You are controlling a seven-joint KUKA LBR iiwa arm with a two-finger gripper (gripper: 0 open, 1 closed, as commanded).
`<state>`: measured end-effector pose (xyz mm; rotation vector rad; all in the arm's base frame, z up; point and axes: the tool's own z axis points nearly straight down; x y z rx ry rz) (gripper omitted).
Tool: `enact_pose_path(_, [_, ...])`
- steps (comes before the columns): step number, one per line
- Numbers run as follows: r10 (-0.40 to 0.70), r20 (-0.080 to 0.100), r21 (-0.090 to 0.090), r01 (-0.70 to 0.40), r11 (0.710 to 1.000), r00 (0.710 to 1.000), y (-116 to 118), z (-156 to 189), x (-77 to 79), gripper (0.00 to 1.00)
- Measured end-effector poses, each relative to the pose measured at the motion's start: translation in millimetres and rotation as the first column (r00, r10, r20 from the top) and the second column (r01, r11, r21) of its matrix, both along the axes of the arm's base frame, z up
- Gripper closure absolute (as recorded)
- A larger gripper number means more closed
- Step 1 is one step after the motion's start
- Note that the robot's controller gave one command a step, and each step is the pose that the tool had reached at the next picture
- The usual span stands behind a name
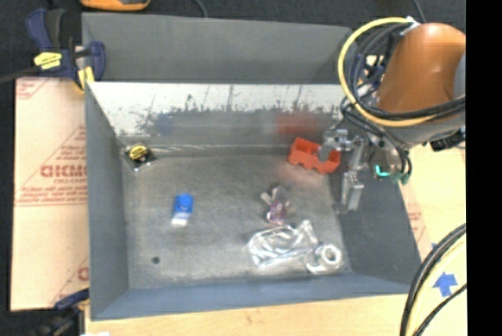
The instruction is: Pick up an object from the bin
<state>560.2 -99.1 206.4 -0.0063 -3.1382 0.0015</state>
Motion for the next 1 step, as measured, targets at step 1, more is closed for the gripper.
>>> enact_pose_path(1, [0.317,0.010,-0.002,-0.317,0.948,0.948,40.2,-121.8,-82.9,0.00])
